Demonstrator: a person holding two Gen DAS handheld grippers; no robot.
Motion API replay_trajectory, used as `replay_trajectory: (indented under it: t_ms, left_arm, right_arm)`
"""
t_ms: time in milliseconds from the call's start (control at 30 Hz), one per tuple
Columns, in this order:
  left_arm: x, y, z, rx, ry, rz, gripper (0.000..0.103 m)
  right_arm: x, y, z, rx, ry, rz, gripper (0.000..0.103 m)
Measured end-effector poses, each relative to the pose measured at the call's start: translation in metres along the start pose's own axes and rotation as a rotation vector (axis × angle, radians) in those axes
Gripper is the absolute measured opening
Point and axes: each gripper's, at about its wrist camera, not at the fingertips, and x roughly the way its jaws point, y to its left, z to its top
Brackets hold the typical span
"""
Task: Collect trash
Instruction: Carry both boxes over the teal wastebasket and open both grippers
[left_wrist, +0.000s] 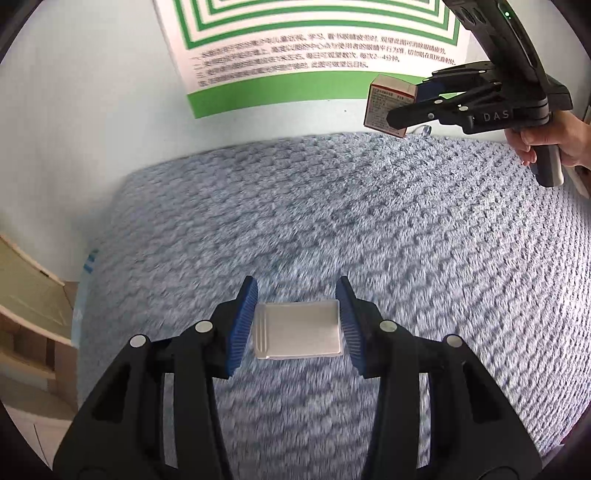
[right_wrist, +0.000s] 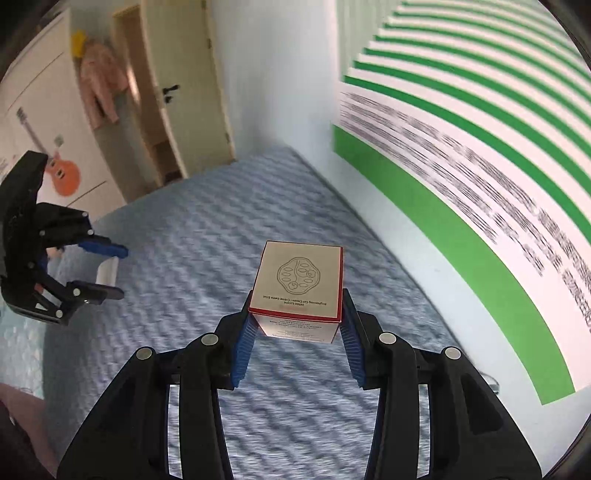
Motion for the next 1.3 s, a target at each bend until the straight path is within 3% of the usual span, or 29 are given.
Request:
replay_trajectory:
  t_ms: [233,500,967,1300]
  left_arm:
    - [-0.054,0.017,-0.053,-0.096,-0.003,0.095,0.042]
    - [-0.112,0.056,-0.137,-0.237,0.029,0.202,0.042]
    - [-0.207,0.140,-0.308,-0.469,0.073,0.350,0.042]
    - [-0.267,0.179,-0.437,-0.622,0.108,0.428,0.042]
  right_arm:
    - [0.007,0.077,0.022,-0.115,-0.014,0.119,0.043]
    - [0.039,0.195,0.048,-0.264,0.007,0.282,0.043]
    - [0.090,0.425,0.084,-0.488,0.053,0.504,0.043]
    - [0.119,0.577,0.086,-0.623,0.094,0.636,0.043]
